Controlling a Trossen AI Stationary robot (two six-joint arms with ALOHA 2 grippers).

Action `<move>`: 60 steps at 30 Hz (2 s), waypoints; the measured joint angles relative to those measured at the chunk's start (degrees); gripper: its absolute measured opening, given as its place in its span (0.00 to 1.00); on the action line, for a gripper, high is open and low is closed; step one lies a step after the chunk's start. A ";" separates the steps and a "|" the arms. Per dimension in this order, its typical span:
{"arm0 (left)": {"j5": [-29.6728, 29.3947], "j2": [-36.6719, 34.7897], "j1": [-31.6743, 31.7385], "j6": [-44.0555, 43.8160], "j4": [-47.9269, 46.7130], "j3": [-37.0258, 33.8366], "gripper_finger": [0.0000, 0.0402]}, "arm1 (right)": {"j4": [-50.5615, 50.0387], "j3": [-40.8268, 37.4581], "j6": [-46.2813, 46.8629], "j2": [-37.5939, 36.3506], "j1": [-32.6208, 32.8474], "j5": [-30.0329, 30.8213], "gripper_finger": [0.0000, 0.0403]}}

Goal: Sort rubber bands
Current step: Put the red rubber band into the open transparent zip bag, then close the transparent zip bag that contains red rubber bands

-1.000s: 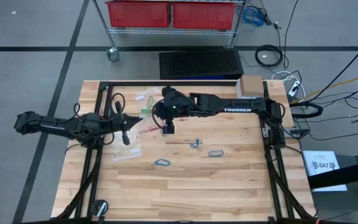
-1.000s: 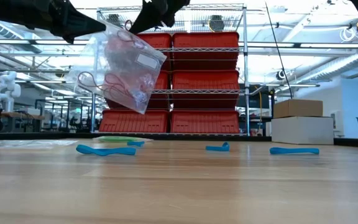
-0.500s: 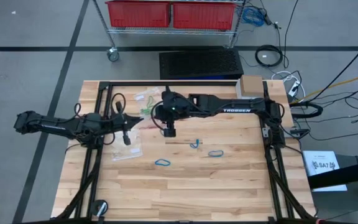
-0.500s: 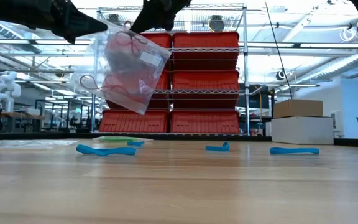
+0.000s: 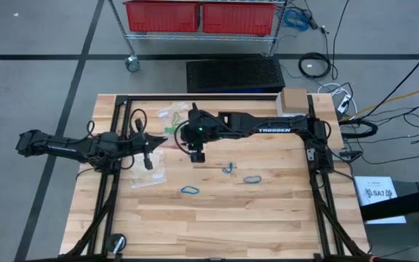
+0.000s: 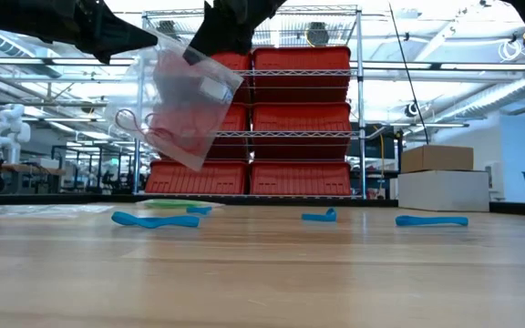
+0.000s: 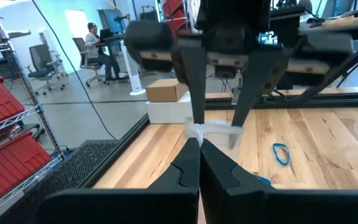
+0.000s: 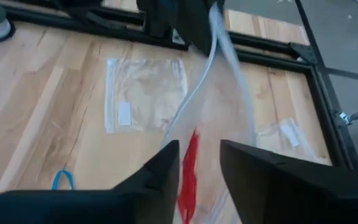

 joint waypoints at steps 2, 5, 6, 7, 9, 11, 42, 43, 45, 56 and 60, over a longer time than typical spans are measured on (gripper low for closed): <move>-0.02 0.00 0.01 -0.02 -0.01 0.00 0.00 | 0.03 0.00 0.46 -0.65 0.00 0.04 0.31; -0.05 0.00 0.04 -0.02 -0.23 0.00 0.00 | -0.60 0.00 2.32 -1.54 0.00 1.44 0.36; -0.23 0.00 0.04 -0.04 -0.23 0.00 0.00 | -1.51 0.00 3.28 -2.06 0.09 2.27 0.37; -0.60 0.02 0.04 -0.08 -0.27 0.00 0.00 | -2.70 0.00 3.93 -2.65 0.29 3.19 0.37; -1.42 0.53 0.04 -0.12 -0.31 0.00 0.00 | -5.71 0.00 4.37 -4.40 0.79 5.62 0.37; -1.89 1.38 0.04 -0.12 -0.32 0.00 0.00 | -9.36 0.02 4.61 -6.17 1.79 9.04 0.34; -0.07 51.31 10.95 2.49 8.83 24.93 0.00 | -4.58 -51.89 40.57 -35.16 5.30 18.63 0.00; 1.11 53.32 11.26 2.48 8.78 26.65 0.00 | -4.51 -52.30 40.65 -35.11 5.15 18.59 0.00; 4.23 57.26 11.87 2.48 8.82 30.11 0.00 | -3.83 -52.77 40.66 -35.11 4.88 18.78 0.00; 11.85 68.62 12.62 1.93 8.33 38.93 0.18 | -7.52 -52.92 43.95 -35.11 3.19 19.96 0.07; 14.44 68.73 13.17 -0.70 7.44 38.95 0.30 | -9.84 -52.92 47.41 -35.11 1.96 19.99 0.11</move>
